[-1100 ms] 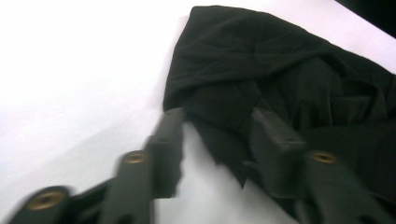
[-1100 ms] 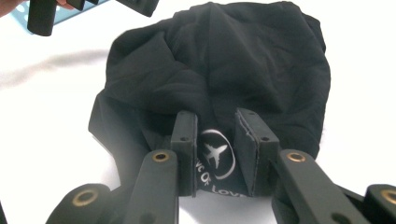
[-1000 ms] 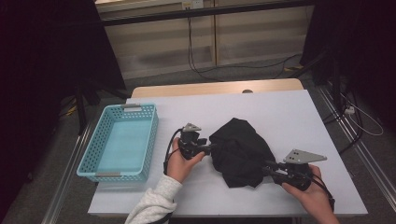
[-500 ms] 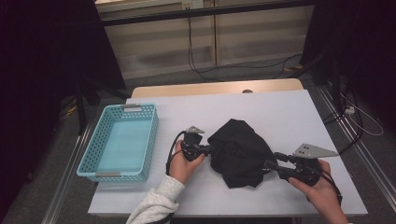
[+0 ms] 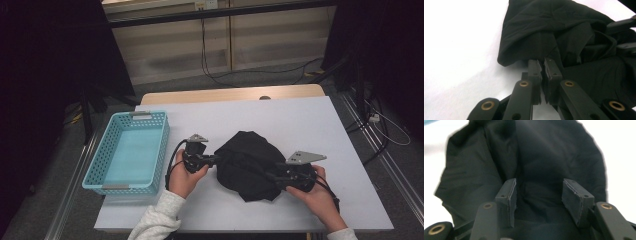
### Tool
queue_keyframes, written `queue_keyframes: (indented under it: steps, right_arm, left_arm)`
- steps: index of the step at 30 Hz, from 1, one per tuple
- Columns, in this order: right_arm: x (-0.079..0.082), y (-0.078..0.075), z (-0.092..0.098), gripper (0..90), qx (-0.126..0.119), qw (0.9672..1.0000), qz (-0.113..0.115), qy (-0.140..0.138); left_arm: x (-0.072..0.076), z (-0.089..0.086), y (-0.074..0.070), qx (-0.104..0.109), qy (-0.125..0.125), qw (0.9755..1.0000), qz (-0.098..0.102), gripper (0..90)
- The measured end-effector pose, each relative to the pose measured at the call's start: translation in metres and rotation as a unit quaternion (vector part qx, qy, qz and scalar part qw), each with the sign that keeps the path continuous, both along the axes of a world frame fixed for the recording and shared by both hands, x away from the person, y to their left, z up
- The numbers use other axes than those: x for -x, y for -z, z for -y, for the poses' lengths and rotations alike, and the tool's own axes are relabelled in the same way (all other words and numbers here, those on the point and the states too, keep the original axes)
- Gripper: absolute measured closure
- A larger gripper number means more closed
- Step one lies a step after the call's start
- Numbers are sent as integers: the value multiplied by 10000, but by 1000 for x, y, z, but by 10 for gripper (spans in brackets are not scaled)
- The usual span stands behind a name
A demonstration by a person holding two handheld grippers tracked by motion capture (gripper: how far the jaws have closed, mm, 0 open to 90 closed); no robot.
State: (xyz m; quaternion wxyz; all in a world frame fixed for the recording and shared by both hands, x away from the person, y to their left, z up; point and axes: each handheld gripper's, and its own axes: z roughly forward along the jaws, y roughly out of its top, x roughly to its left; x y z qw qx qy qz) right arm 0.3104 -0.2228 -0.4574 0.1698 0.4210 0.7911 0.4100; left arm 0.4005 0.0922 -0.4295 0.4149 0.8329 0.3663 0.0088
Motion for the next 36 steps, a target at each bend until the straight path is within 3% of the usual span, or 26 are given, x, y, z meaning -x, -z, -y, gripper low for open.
queue_keyframes:
  steps: [3,4,6,7,9,13,18,21,25,29,30,31,36]
  right_arm:
    - [-3,10,-9,472,210,9997,-70,-31]
    - [-3,11,-11,538,238,9997,25,-33]
    - [-3,8,-15,767,268,9995,15,-158]
    - [-3,7,-15,817,314,9993,83,-164]
    - [-2,5,-13,843,154,9997,81,-160]
    - [1,-9,4,853,-294,9993,208,89]
    - [5,-23,27,855,-597,9962,465,441]
    - [9,-25,35,854,-672,9955,477,465]
    - [18,-21,40,849,-673,9962,387,384]
    - [22,-10,39,802,-453,9986,90,276]
    - [23,-10,38,776,-200,9991,191,318]
    - [23,-12,36,771,-104,9991,252,310]
    - [17,-23,26,611,-226,9986,429,204]
  left_arm:
    - [2,-3,-1,-41,-29,10000,33,851]
    - [2,-4,-2,-51,-54,10000,28,851]
    - [1,-8,-2,-48,-92,9999,21,851]
    - [1,-10,-3,-46,-117,9999,19,852]
    - [0,-13,-4,-76,-144,9999,27,852]
    - [-1,-18,-4,-139,-178,9997,8,851]
    - [0,-18,-6,-199,-168,9997,26,850]
    - [1,-17,-5,-257,-124,9996,-8,850]
    - [1,-17,-2,-363,-107,9993,-49,850]
    - [1,-19,-3,-369,-154,9992,-53,850]
    - [1,-20,-4,-372,-144,9992,-56,850]
    - [1,-19,-4,-362,-141,9992,-44,850]
    - [2,-15,-1,-425,-77,9991,-44,850]
